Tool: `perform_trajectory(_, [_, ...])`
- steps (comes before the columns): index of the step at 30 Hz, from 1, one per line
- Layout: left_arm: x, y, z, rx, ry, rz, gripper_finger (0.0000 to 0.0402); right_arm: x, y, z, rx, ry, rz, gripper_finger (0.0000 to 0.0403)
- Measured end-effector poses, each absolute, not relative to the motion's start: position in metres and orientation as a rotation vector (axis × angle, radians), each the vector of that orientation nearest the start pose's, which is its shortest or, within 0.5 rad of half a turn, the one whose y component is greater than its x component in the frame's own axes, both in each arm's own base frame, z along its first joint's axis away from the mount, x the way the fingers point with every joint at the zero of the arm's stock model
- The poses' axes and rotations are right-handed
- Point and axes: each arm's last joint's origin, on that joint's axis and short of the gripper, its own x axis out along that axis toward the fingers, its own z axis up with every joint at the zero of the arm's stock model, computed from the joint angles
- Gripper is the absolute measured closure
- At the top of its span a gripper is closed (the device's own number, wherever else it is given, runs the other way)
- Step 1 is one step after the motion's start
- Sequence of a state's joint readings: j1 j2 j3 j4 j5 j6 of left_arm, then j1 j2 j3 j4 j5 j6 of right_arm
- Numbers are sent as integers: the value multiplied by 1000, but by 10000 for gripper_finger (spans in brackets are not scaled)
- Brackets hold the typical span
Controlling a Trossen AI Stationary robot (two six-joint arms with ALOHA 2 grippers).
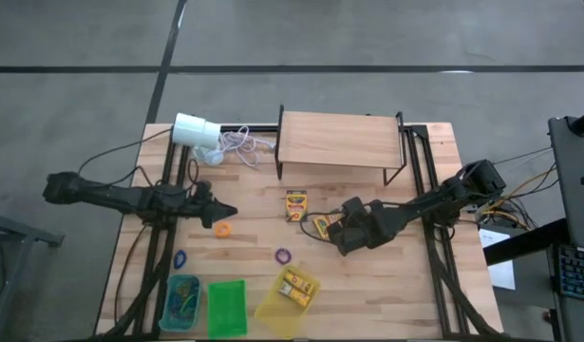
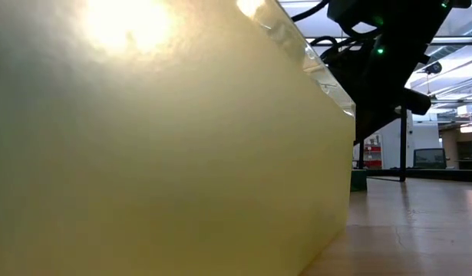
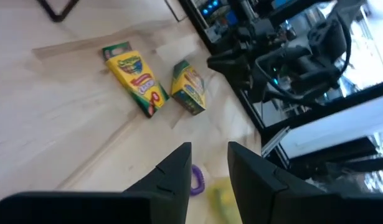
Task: Pick & Place Office Desk Supplies
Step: Put the crayon box into the yellow bin
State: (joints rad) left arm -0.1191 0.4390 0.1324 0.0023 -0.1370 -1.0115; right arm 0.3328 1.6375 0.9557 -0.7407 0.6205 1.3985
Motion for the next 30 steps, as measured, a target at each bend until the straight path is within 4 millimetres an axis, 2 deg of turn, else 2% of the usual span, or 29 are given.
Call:
perform_trajectory(4, [136, -13, 168, -946, 285, 154, 293, 269, 76, 168, 556, 830, -983, 344])
perform_trajectory(8, [154, -15, 178, -930, 329, 176, 293, 269, 76, 168, 559, 835, -981, 344])
perform_trajectory(13, [188, -19, 193, -807, 401, 187, 293, 269, 76, 168, 560, 835, -981, 344])
perform_trajectory(17, [219, -23, 198, -753, 461, 203, 293, 269, 76, 165, 568, 825, -969, 347])
perform_trajectory(22, [257, -28, 188, -748, 557, 230, 293, 267, 75, 159, 576, 820, -959, 351])
perform_trajectory(26, [280, -33, 177, -759, 645, 187, 293, 263, 74, 154, 566, 833, -967, 351])
perform_trajectory(30, [301, -35, 174, -759, 660, 191, 293, 262, 74, 145, 607, 820, -939, 351])
